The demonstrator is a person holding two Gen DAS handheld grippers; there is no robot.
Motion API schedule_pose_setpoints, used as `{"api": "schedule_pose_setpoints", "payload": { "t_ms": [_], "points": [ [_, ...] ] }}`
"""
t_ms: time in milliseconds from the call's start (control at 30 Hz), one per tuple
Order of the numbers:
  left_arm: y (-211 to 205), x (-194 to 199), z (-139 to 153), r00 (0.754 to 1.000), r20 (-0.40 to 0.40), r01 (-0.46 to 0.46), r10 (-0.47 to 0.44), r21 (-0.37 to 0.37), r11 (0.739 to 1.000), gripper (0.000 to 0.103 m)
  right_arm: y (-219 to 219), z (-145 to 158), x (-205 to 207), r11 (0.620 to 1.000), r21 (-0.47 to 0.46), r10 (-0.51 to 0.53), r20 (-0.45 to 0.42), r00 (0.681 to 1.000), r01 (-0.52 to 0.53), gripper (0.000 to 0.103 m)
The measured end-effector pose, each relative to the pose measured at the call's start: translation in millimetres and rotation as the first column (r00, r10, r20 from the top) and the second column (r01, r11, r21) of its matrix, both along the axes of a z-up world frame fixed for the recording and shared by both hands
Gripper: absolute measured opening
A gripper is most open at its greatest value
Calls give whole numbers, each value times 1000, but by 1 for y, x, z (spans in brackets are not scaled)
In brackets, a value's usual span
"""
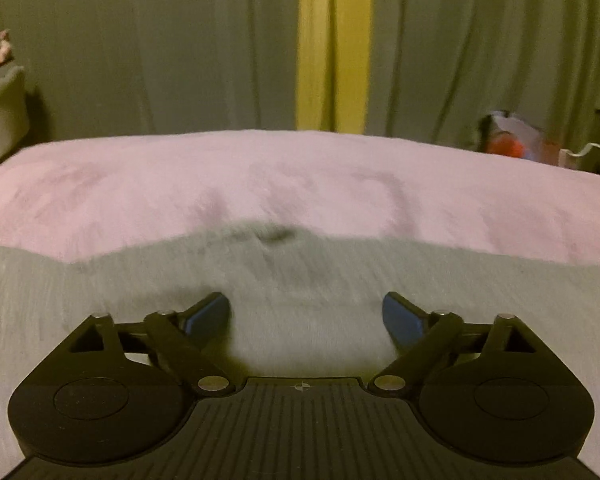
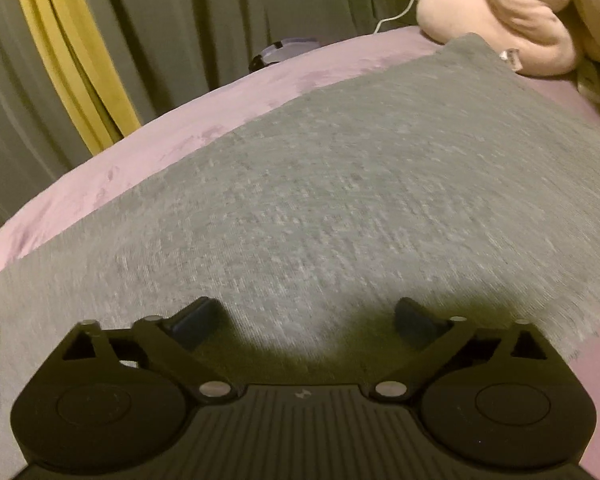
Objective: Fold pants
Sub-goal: 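Open both grippers to release the fabric and pull them back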
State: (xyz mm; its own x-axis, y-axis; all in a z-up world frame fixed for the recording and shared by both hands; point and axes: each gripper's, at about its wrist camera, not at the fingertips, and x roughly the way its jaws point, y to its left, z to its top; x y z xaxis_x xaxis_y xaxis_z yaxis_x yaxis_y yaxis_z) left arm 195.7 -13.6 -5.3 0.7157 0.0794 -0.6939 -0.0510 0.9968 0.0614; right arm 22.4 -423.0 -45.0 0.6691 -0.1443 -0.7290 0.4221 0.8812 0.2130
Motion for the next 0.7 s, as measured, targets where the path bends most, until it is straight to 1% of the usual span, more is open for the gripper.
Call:
{"api": "schedule_pose_setpoints", "payload": {
  "t_ms": [67, 100, 167, 233, 267, 333, 367, 400, 433, 467, 500, 567, 600, 700],
  "points": [
    [4, 9, 1, 998, -5, -61, 62, 64, 996, 97, 2, 0, 1, 1000, -12, -1, 0, 1000, 1, 99],
    [8, 10, 1, 996, -12, -82, 83, 72, 994, 98, 2, -1, 1, 1000, -11, -2, 1, 1000, 2, 99],
    [13, 7, 6, 995, -20, -94, 94, 33, 995, 96, 1, -1, 1, 1000, -7, -3, 4, 1000, 3, 99],
    [11, -8, 10, 999, -19, -40, 40, 23, 999, 95, 0, -1, 1, 1000, -1, -5, 4, 1000, 5, 99],
    [9, -22, 10, 1000, -14, 15, -14, 40, 999, 95, 0, -1, 2, 1000, 0, -6, 4, 1000, 6, 99],
    [11, -51, 7, 997, 11, 75, -76, 89, 993, 95, 0, -1, 2, 1000, -1, -10, 5, 1000, 10, 99],
    [12, -57, 3, 996, 21, 88, -91, 100, 991, 97, 1, -1, 2, 1000, -2, -11, 5, 1000, 11, 99],
    [19, -68, 3, 996, 12, 86, -88, 97, 992, 98, 1, -1, 3, 1000, -2, -14, 7, 1000, 14, 99],
    [28, -73, 1, 998, -27, 64, -62, 86, 994, 98, 1, -1, 3, 1000, -1, -15, 8, 1000, 15, 99],
    [39, -80, -1, 998, -47, 34, -32, 50, 998, 98, 0, -1, 3, 1000, 2, -17, 11, 1000, 17, 99],
    [51, -90, 1, 999, -36, 12, -12, 6, 1000, 98, -1, -1, 2, 1000, 6, -18, 12, 1000, 18, 99],
    [61, -100, 5, 998, -53, -40, 40, -10, 999, 97, -2, 0, 2, 1000, 14, -20, 14, 1000, 20, 99],
    [64, -104, 7, 996, -61, -73, 72, -27, 997, 97, -2, 0, 2, 1000, 14, -20, 13, 1000, 20, 99],
    [77, -118, 9, 988, -52, -151, 145, -145, 978, 99, -1, 1, 2, 1000, 11, -18, 7, 1000, 18, 99]
  ]
}}
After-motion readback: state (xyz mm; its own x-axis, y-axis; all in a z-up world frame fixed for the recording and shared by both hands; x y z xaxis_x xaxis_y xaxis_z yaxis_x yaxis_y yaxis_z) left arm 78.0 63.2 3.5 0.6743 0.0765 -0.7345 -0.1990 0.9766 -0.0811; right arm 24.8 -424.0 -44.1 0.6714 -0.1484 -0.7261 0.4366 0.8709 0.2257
